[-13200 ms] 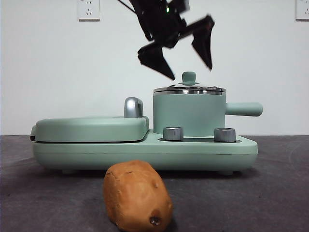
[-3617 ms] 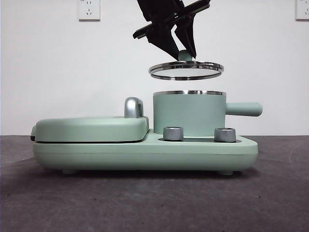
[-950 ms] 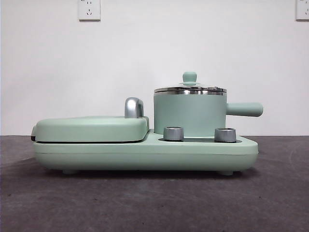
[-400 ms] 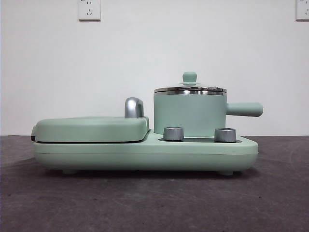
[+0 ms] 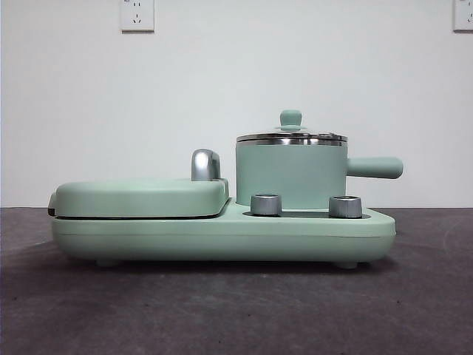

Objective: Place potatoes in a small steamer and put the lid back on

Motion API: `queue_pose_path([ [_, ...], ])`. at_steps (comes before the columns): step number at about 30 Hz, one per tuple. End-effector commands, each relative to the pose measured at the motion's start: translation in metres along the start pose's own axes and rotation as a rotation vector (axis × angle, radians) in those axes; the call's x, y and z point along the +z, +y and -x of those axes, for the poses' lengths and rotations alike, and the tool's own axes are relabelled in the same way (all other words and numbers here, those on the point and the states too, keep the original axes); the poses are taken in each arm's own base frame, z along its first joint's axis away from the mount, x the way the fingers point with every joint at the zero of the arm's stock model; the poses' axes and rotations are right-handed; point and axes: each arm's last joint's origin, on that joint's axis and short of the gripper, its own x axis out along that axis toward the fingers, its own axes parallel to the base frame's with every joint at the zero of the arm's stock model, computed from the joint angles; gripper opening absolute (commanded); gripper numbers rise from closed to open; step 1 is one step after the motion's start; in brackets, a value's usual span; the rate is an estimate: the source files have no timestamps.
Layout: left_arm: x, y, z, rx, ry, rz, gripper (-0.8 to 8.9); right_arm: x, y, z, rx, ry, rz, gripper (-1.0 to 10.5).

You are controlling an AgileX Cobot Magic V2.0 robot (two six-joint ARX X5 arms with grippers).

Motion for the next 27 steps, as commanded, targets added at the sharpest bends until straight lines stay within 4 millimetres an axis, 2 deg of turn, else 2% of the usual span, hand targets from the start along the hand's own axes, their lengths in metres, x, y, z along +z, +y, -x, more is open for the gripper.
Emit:
queue_pose_path([
  [1,0.0006,-0.0006,0.001,-0.004,-0.016,0.032,4.36,0.0031,0.0012,0.0006,0.009,-0.015,0.005,4.3],
  [6,0.0007,-0.0008,0.0017,-0.01,-0.021,0.031,4.29,0.0028,0.0016,0.0007,0.025,-0.011,0.001,4.3],
  [7,0.0007,-0.0008,0.0017,-0.01,-0.021,0.031,3.8,0.0027,0.0019,0.0007,0.035,-0.009,0.002,4.3],
  [8,0.0005,-0.0008,0.0017,-0.011,-0.02,0.03,2.74,0.0027,0.0022,0.0007,0.044,-0.007,0.002,3.7],
  [9,0.0004,-0.0009,0.0017,-0.015,-0.018,0.022,0.67,0.0025,0.0028,0.0007,0.067,-0.002,0.006,1.5],
  [10,0.0006,-0.001,0.0017,-0.016,-0.019,0.019,0.22,0.0024,0.0034,0.0008,0.086,0.001,0.018,-0.3],
  [11,0.0007,-0.001,0.0016,-0.016,-0.02,0.017,0.06,0.0027,0.0034,0.0008,0.084,-0.003,0.02,0.3],
  [12,0.0008,-0.0009,0.0016,-0.012,-0.021,0.019,0.04,0.0032,0.0033,0.0008,0.079,-0.009,0.021,0.1],
  [27,0.0001,-0.0008,0.0029,-0.009,-0.023,0.024,0.05,0.0041,0.0038,0.0016,0.086,-0.018,0.025,0.1],
])
